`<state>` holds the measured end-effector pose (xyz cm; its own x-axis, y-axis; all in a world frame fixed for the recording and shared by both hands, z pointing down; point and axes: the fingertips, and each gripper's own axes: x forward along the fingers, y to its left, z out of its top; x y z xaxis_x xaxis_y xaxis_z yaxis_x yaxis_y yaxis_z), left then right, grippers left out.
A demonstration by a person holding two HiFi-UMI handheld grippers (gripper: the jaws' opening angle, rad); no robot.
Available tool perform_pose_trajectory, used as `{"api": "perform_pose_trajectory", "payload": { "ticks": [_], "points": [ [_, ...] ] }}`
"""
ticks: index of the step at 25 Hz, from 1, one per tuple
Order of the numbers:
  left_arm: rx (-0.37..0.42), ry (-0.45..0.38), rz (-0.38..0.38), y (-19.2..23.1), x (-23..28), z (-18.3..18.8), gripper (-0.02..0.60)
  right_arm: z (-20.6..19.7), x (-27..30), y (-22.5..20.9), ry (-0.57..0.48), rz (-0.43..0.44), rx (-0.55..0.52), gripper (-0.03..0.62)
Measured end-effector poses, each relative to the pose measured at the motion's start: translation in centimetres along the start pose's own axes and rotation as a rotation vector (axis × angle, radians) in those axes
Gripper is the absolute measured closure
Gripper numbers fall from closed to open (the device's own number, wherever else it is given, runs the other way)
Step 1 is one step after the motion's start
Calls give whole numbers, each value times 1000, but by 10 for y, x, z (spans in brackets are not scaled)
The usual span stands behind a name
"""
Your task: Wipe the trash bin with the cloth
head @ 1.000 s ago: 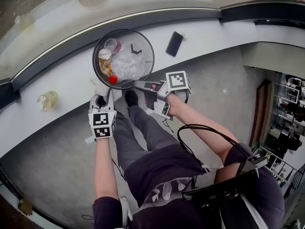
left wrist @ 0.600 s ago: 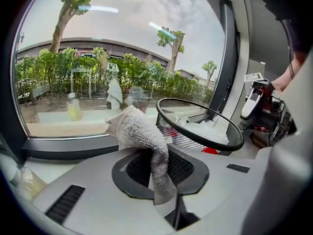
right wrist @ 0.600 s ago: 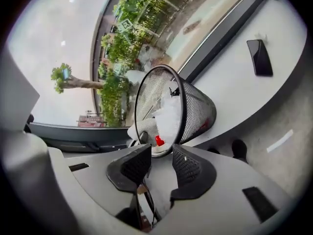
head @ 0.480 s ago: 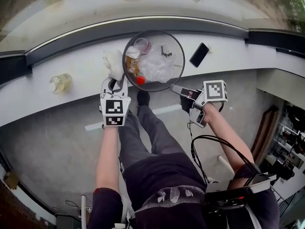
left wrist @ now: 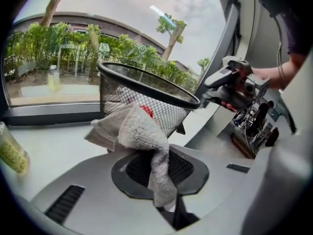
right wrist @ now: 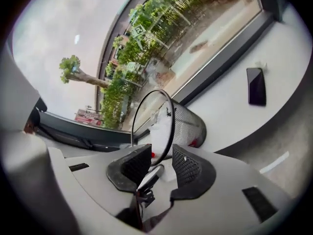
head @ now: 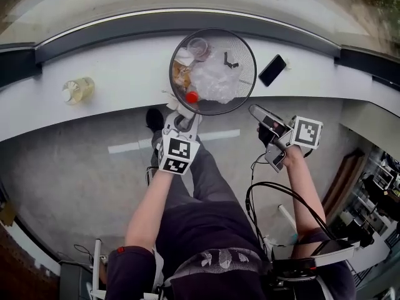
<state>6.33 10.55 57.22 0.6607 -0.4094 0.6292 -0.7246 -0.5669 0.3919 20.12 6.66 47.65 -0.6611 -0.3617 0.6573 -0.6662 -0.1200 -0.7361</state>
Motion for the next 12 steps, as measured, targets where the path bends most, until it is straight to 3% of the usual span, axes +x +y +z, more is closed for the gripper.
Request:
{"api": "perform_pose_trajectory", "payload": {
  "ticks": [2, 7, 12],
  "points": [
    [2, 9, -39, -19, 9, -4, 549, 10, 8, 0, -7, -3, -51, 480],
    [21, 23, -143, -61, 27, -4, 549, 25, 14, -4, -17, -46, -60, 476],
    [2, 1, -129, -59, 23, 1, 549, 45, -3, -20, -83, -152, -66, 448]
  ]
}}
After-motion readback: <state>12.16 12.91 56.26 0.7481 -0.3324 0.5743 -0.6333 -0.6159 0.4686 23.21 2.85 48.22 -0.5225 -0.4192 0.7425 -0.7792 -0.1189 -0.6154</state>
